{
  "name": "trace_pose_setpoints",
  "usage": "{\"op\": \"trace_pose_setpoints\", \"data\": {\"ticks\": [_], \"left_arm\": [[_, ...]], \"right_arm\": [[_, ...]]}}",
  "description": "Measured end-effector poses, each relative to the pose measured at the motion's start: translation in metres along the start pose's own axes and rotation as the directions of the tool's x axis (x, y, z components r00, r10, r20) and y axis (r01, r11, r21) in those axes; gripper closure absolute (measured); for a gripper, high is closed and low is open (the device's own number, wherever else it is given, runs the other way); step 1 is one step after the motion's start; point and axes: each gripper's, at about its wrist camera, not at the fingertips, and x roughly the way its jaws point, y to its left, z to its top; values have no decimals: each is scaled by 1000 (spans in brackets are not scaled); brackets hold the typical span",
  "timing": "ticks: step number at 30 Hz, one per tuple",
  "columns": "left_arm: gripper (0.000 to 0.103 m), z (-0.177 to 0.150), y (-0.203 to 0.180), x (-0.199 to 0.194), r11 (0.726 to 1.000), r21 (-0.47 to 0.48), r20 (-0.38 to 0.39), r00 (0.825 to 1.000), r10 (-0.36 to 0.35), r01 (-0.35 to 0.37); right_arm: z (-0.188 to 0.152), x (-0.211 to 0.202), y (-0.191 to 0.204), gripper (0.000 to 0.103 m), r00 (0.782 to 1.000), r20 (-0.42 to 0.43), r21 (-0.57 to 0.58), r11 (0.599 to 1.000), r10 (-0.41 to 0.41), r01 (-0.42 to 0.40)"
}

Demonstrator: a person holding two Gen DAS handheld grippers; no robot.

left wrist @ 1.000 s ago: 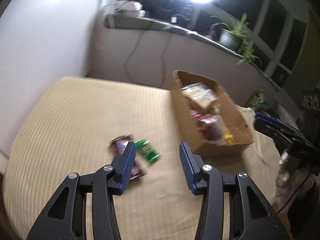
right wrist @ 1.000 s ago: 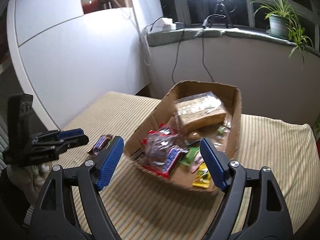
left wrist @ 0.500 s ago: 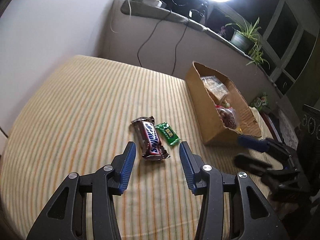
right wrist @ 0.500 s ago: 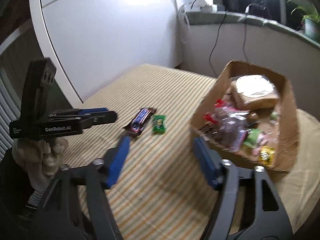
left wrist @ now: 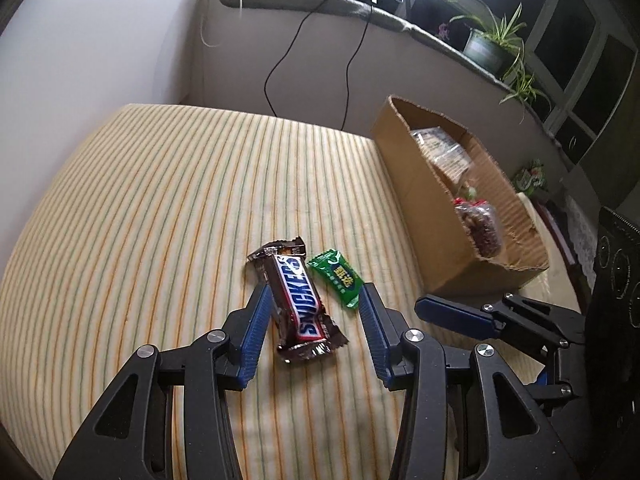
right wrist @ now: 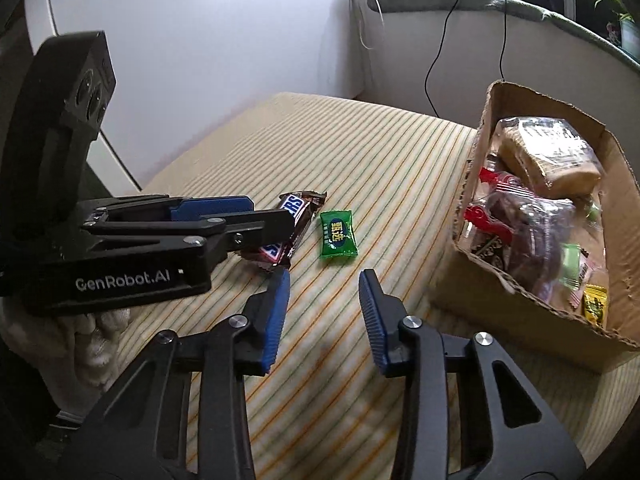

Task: Organize snacks
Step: 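Move both tools back toward the Snickers bar and dark-green candy, then grasp the Snickers bar with the left tool while the right tool grasps the dark-green candy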

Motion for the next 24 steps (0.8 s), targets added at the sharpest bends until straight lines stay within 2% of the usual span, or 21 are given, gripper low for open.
{"op": "trace_pose_setpoints", "data": {"ticks": [6,12,24], "left_arm": [[60,2,4,14,1000,20,-36,999,9,-8],[74,-1,17,19,1000,25,-54,998,19,-18],[75,-5,39,6,999,15,-31,999,34,-34]], "right_arm": [[3,15,2,67,1000,-16,6,1000,-16,16],[7,24,6,66,999,-25,-3,1000,-29,29],[25,49,15,66,995,-34,-16,995,-97,96]]}}
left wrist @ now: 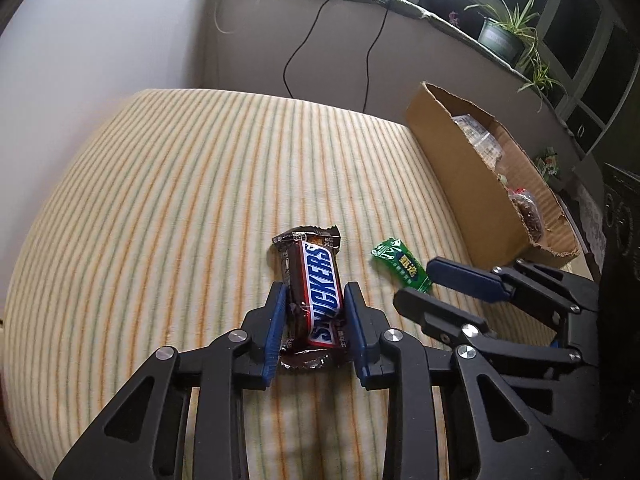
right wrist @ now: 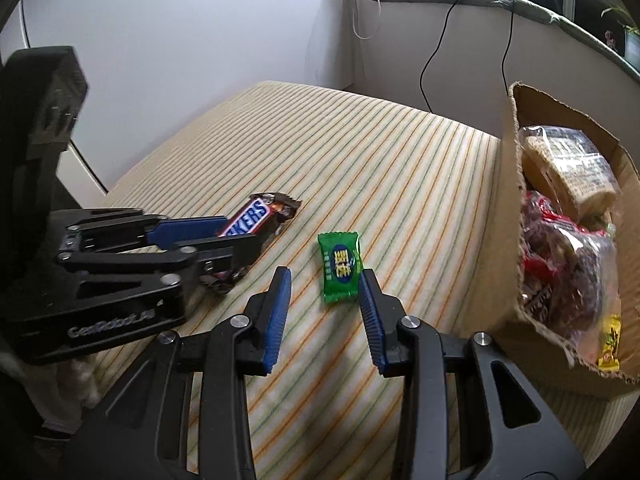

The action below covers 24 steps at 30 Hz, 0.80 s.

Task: Organize snacks
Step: 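Grasp the Snickers bar with the left tool while the right tool grasps the dark-green candy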

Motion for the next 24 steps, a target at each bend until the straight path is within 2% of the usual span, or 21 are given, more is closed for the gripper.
{"op": "trace_pose_setpoints", "data": {"ticks": [7,8,9,10,14,16,22,24], "left_arm": [[75,-3,5,-4,1000,-11,8,1000,6,-6],[75,-3,5,-4,1000,-13,9,1000,6,-6],[75,-3,6,-5,1000,-16,11,1000,6,-6],[75,-3,6,-5,1000,-19,13,1000,7,-7],[76,-4,7,-7,999,-35,21,1000,13,-12],[76,-5,7,-9,999,-39,26,999,19,-18],[76,-9,9,-14,998,-49,34,999,25,-24],[76,-10,9,-16,998,-55,41,999,24,-22]], "right_arm": [[7,12,3,67,999,-29,-18,1000,-21,20],[8,12,3,70,999,-29,-21,1000,-18,18],[9,13,4,80,999,-30,-24,1000,-19,19],[9,14,4,85,999,-30,-27,999,-22,21],[11,16,4,91,999,-32,-35,999,-7,5],[11,16,6,98,999,-33,-45,999,0,-1],[13,18,5,99,1000,-31,-37,999,5,-7],[13,14,4,94,1000,-14,-33,999,0,0]]}}
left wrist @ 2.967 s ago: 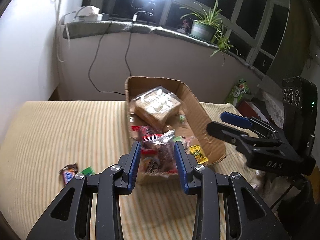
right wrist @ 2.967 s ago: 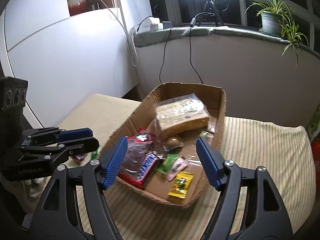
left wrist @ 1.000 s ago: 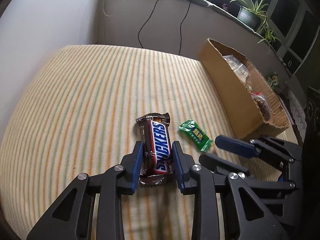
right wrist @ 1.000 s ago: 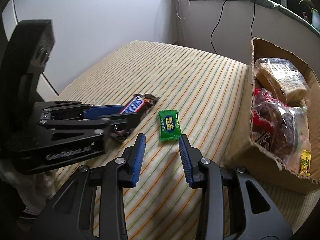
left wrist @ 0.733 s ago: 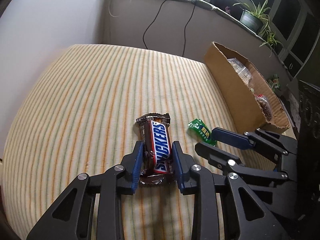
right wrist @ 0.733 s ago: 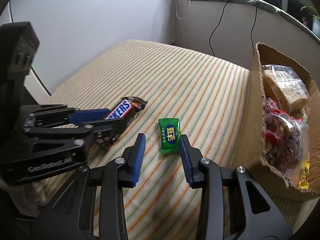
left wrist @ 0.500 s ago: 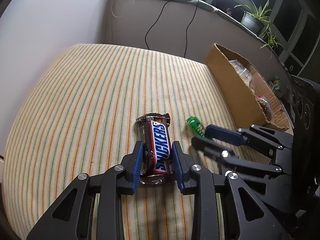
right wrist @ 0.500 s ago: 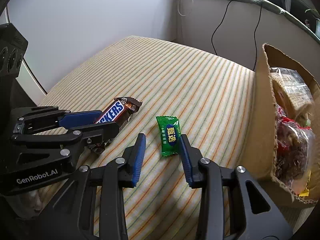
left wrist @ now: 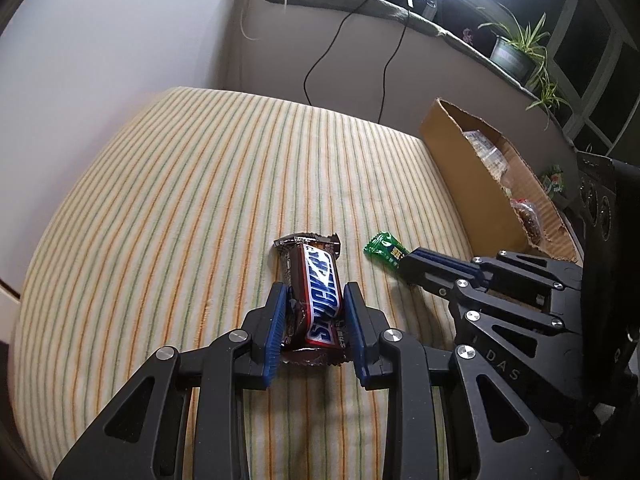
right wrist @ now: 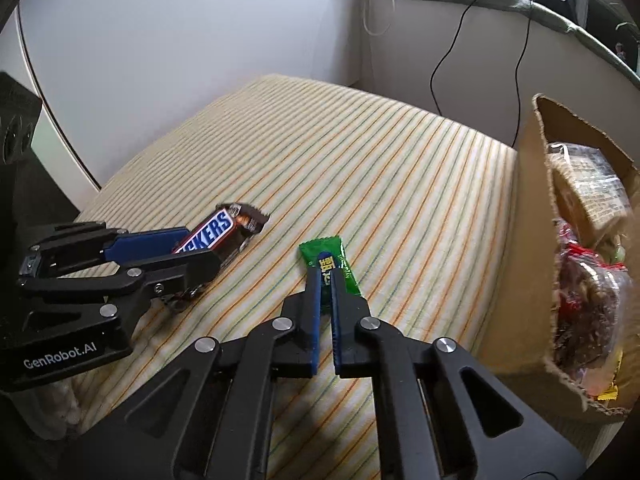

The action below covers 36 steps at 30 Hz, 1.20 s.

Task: Organize snacks
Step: 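Grasp the Snickers bar with the left tool while the right tool grasps the dark-green candy, then lift and carry the Snickers bar and green candy over the box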

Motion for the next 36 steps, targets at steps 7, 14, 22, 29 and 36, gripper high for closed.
{"op": "trace_pose_setpoints", "data": {"ticks": [7,14,22,29,36], "left_arm": [[76,-2,4,-2,1000,-11,6,1000,-5,5],[76,-3,7,-7,1000,-25,22,1000,0,1],[76,3,-4,-20,1000,-15,57,998,-2,3],[76,16,-31,-36,1000,22,109,994,-10,7],[76,26,-66,-36,997,69,131,990,-41,32]], "right_arm": [[7,10,12,58,999,-33,-63,997,-36,34],[8,13,9,80,999,-41,-57,998,-16,14],[4,-9,5,80,1000,5,-32,999,21,-21],[4,-55,-10,80,995,89,-17,999,48,-46],[2,-99,-40,80,986,164,17,999,39,-42]]}}
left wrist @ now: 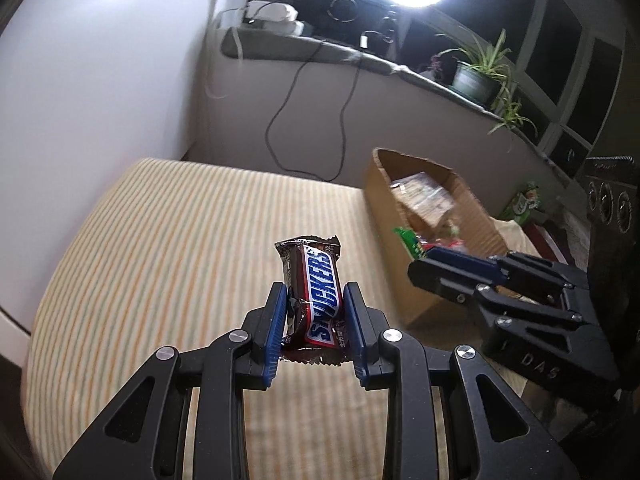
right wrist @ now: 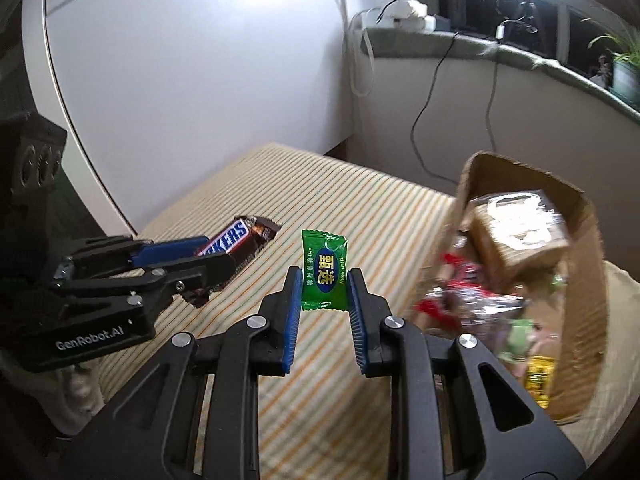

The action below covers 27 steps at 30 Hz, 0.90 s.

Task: Organize snacks
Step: 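Lift and carry the Snickers bar and green candy over the box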

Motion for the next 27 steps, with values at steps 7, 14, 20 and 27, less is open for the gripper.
{"op": "trace_pose_setpoints", "data": {"ticks": [7,14,20,27], "left_arm": [[76,11,-38,12,998,56,0,999,-36,36],[76,18,-72,26,993,103,-10,998,-56,57],[76,23,-97,41,988,134,-28,997,-69,72],[76,27,-119,57,982,164,-53,995,-81,88]], "right_arm": [[-1,-27,-42,80,998,34,45,998,-52,50],[-2,-41,-92,80,994,42,100,990,-105,100],[-5,-46,-122,80,989,41,125,983,-139,133],[-11,-43,-147,79,987,23,163,975,-158,152]]}}
